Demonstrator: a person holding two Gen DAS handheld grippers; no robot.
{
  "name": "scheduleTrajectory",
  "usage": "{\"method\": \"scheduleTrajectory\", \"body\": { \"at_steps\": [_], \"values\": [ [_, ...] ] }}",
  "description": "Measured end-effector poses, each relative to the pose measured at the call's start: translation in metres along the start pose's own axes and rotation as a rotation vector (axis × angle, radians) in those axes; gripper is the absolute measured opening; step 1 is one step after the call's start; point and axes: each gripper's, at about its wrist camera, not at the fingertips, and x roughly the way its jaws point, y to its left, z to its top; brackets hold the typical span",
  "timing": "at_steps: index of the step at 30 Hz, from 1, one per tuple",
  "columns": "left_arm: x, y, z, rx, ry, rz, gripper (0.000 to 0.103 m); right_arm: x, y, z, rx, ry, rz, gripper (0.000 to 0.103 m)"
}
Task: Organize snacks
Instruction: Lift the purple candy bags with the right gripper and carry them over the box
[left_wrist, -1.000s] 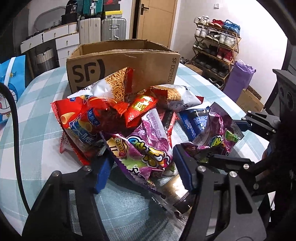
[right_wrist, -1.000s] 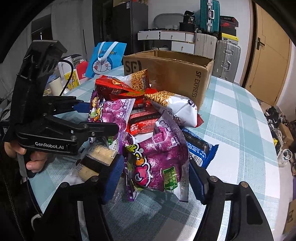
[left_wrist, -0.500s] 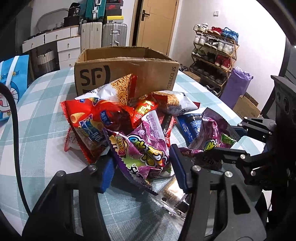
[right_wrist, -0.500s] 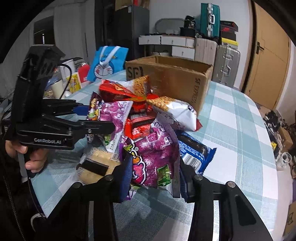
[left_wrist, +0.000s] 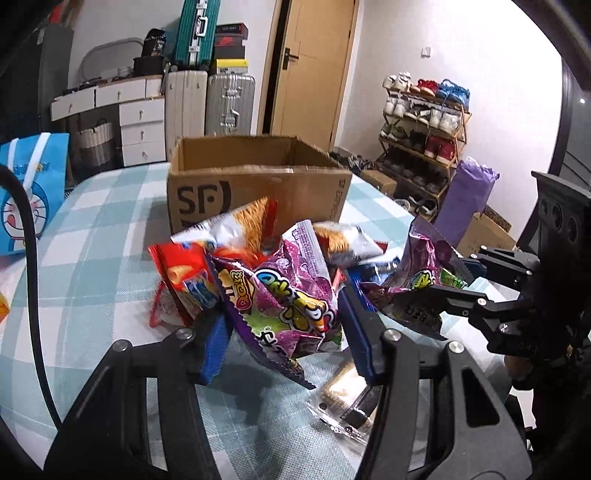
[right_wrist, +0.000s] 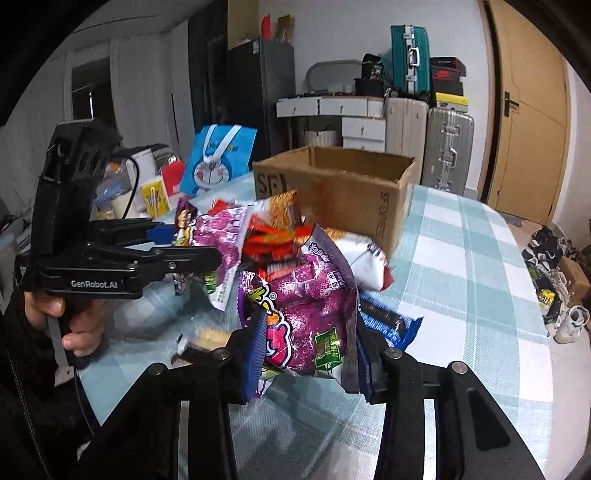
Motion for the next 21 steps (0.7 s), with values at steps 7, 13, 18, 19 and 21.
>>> {"method": "scheduleTrajectory", "body": {
  "at_steps": [7, 13, 18, 19, 21],
  "values": [
    [-0.026, 0.0, 0.017, -0.008, -0.054, 0.02, 0.052, -0.011, -0.008, 0.015, 0.057, -0.064, -0.029, 0.041],
    [-0.044, 0.007, 0.037, -0.008, -0.1, 0.051, 0.052, -0.017, -0.02, 0.034, 0.109, -0.109, -0.057, 0.041],
    [-0.051, 0.011, 0.06, -0.006, -0.132, 0.07, 0.053, -0.018, -0.028, 0.047, 0.139, -0.132, -0.075, 0.041],
    [-0.053, 0.012, 0.064, -0.007, -0.136, 0.072, 0.052, -0.018, -0.029, 0.051, 0.145, -0.136, -0.081, 0.041],
    [-0.055, 0.016, 0.073, -0.008, -0.143, 0.076, 0.052, -0.017, -0.033, 0.057, 0.161, -0.142, -0.084, 0.041]
  ]
}}
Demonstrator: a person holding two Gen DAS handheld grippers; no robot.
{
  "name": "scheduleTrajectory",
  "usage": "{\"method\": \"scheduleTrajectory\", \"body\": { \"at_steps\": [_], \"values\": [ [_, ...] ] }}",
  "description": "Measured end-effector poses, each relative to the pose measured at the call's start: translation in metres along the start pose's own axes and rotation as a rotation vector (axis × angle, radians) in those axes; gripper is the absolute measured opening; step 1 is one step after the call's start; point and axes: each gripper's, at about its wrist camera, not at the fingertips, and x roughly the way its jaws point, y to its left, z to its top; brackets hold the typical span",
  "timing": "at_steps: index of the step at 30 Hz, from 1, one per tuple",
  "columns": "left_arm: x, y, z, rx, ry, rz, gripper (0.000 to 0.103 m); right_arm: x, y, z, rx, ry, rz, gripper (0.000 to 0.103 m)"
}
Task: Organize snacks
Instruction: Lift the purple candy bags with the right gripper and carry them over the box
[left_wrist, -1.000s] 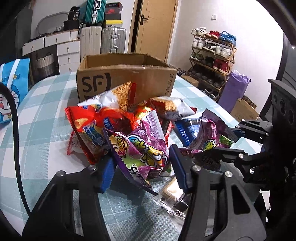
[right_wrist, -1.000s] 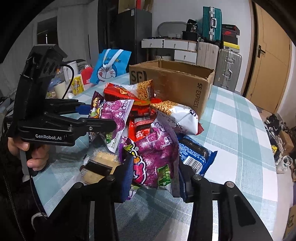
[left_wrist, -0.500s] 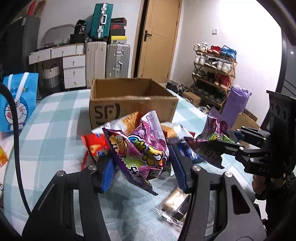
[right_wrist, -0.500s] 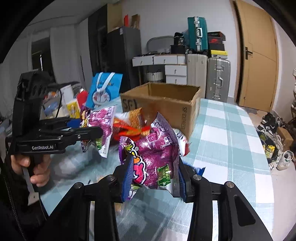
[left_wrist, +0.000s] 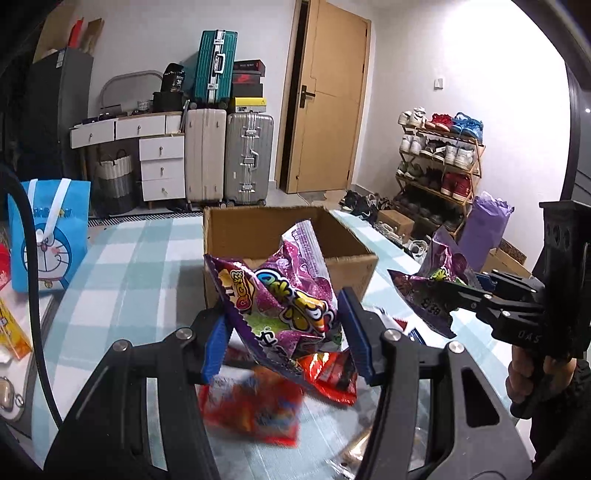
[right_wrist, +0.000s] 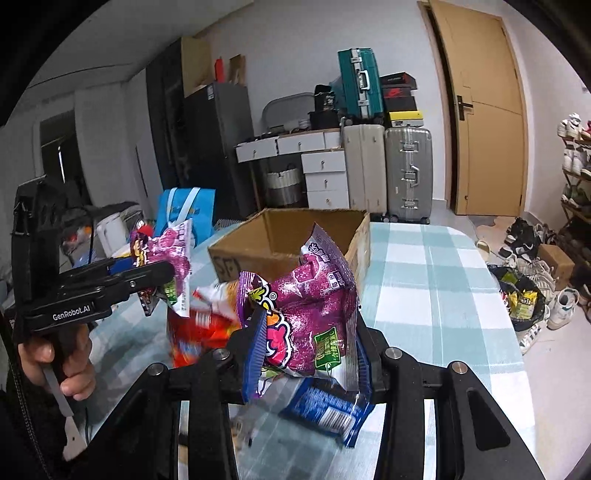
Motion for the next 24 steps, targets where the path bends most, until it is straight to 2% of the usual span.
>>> {"method": "scheduleTrajectory", "body": {
  "at_steps": [13, 24],
  "values": [
    [0.015, 0.036, 0.058, -0.016, -0.009, 0.055, 0.053, 0.019, -0.011, 0.04, 0.079, -0.033, -0.009, 0.041],
    [0.065, 0.051, 0.103, -0.017, -0.005, 0.069, 0.053, 0.062, -0.008, 0.066, 0.117, -0.025, 0.0, 0.041]
  ]
}}
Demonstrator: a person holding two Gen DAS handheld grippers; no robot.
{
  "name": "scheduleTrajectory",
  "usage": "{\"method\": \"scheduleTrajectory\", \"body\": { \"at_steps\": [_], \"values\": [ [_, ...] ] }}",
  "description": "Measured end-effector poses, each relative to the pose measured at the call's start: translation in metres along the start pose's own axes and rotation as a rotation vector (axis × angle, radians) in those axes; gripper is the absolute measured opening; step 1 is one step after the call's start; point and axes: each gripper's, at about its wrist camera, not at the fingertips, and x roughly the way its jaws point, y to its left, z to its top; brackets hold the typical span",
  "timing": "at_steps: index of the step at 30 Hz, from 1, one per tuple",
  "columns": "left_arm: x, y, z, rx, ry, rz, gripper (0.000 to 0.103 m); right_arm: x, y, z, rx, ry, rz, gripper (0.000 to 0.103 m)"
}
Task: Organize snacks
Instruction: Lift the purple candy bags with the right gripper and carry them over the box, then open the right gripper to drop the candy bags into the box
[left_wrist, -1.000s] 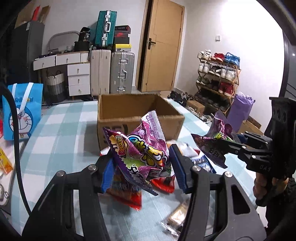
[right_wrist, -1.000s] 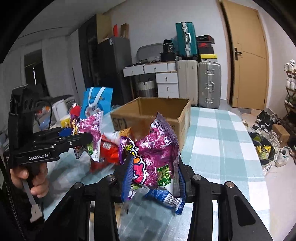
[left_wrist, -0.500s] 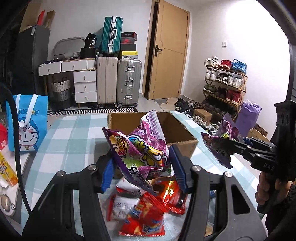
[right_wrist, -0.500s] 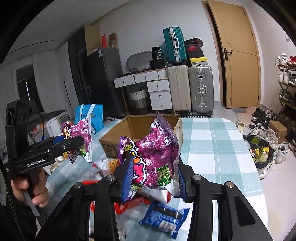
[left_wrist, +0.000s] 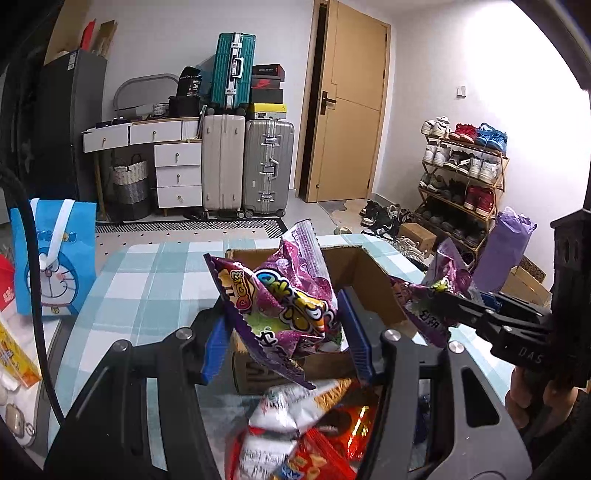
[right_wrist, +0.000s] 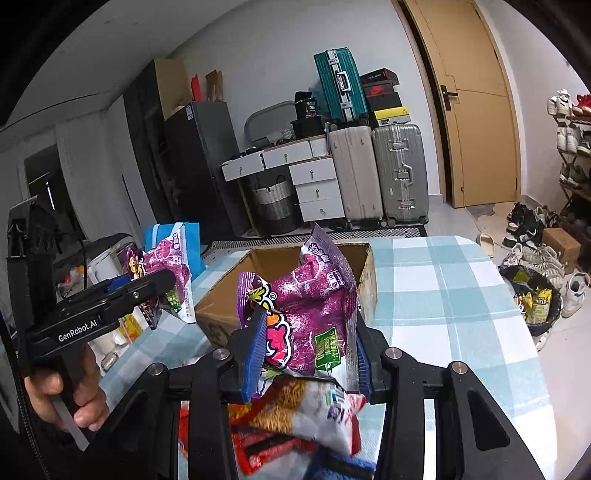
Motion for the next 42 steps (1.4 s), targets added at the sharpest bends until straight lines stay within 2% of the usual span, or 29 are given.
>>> {"method": "scheduleTrajectory", "body": {
  "at_steps": [16, 17, 21, 32, 37, 39, 40, 41, 42],
  "values": [
    [0.108, -0.006, 0.02, 0.016, 0.052, 0.047, 0.053, 0.062, 0.003, 0.025, 0.003, 0.025, -0.02, 0.041],
    [0.109, -0.009, 0.009, 0.018, 0.052, 0.05, 0.053, 0.066, 0.003, 0.025, 0.001, 0.03, -0.02, 0.041],
    [0.127, -0.013, 0.004, 0.03, 0.061, 0.067, 0.053, 0.083, 0.003, 0.025, -0.01, 0.044, -0.015, 0.041],
    [0.169, -0.007, -0.001, 0.031, 0.114, 0.06, 0.053, 0.107, -0.007, 0.025, 0.013, 0.08, -0.022, 0.042],
    [0.179, -0.008, -0.002, 0.035, 0.114, 0.07, 0.053, 0.111, -0.003, 0.021, -0.02, 0.103, -0.011, 0.042],
    [0.178, -0.007, -0.002, 0.047, 0.103, 0.079, 0.056, 0.114, -0.003, 0.021, -0.023, 0.113, -0.003, 0.042],
    [0.175, -0.007, -0.002, 0.047, 0.097, 0.079, 0.064, 0.113, -0.003, 0.021, -0.027, 0.112, -0.002, 0.043],
    [0.172, -0.007, -0.002, 0.042, 0.091, 0.081, 0.077, 0.113, -0.002, 0.021, -0.029, 0.107, -0.006, 0.045],
    [0.169, -0.007, -0.002, 0.038, 0.088, 0.082, 0.084, 0.11, -0.002, 0.021, -0.034, 0.096, -0.015, 0.049]
  ]
}}
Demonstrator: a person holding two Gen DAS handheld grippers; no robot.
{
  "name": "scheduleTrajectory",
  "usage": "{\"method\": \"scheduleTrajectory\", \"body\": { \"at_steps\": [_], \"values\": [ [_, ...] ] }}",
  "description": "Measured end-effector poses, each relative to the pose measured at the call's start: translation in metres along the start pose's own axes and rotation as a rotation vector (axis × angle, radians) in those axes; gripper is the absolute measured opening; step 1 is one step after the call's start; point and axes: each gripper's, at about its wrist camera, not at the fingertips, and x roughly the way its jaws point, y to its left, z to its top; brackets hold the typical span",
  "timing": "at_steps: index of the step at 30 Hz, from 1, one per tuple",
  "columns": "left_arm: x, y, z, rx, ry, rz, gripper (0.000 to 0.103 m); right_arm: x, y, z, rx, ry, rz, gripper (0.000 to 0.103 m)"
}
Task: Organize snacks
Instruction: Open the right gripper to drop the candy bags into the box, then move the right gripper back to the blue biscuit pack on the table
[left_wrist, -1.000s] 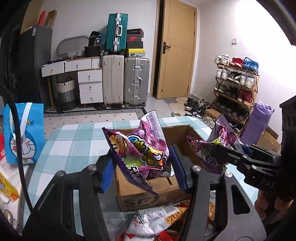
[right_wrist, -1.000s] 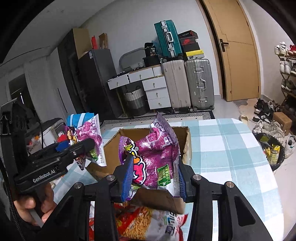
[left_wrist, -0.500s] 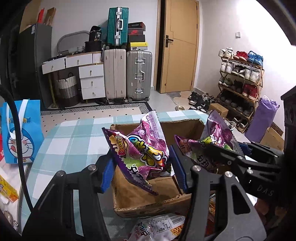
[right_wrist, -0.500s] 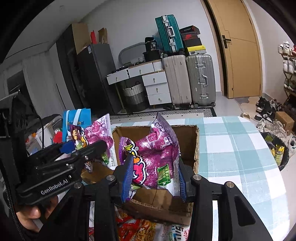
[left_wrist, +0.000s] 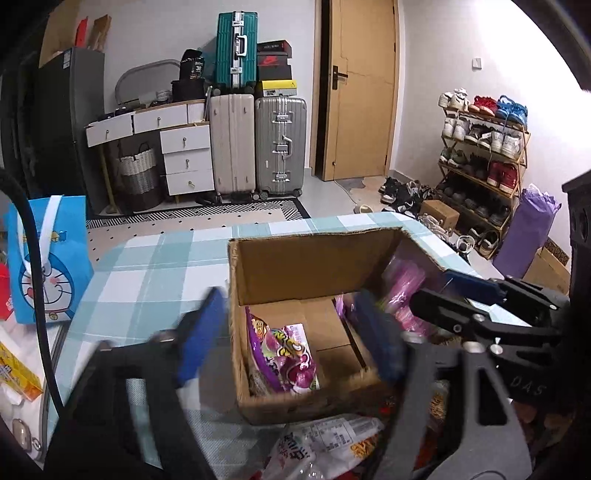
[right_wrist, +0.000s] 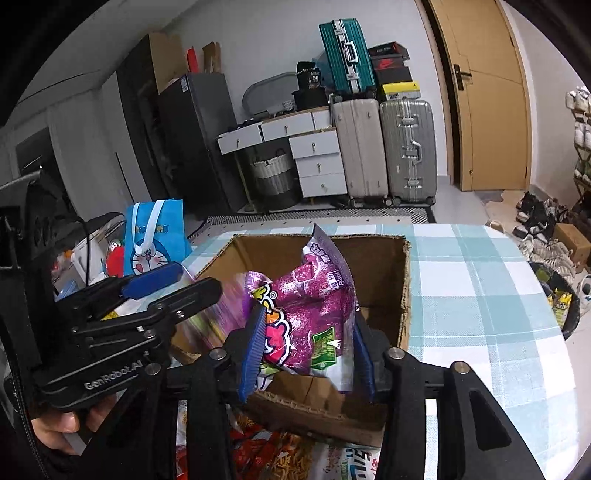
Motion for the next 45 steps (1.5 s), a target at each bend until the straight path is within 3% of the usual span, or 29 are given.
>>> {"method": "scheduleTrajectory", "body": {
  "at_steps": [4, 6, 7, 17, 26, 37, 45],
  "values": [
    [-0.018, 0.003, -0.007, -0.015, -0.007, -0.009, 0.089, -0.014, 0.001, -0.001, -0.02, -0.03, -0.012, 0.068],
    [-0.031, 0.005, -0.014, -0.025, -0.015, -0.008, 0.103, -0.023, -0.001, -0.003, -0.024, -0.041, -0.023, 0.096],
    [-0.039, 0.008, -0.02, -0.024, -0.03, -0.001, 0.102, -0.029, -0.001, -0.004, -0.029, -0.047, -0.022, 0.103],
    [-0.11, 0.025, -0.081, -0.024, -0.013, 0.031, 0.102, -0.085, -0.008, -0.032, -0.065, -0.029, -0.07, 0.103],
    [-0.141, 0.029, -0.129, -0.043, 0.037, 0.033, 0.102, -0.12, -0.013, -0.075, -0.065, 0.024, -0.068, 0.103],
    [-0.148, 0.012, -0.15, 0.002, 0.105, -0.017, 0.102, -0.122, -0.013, -0.109, -0.103, 0.154, -0.113, 0.103],
    [-0.144, 0.005, -0.153, 0.025, 0.126, -0.035, 0.102, -0.097, -0.016, -0.117, -0.083, 0.249, -0.129, 0.103]
  ]
}}
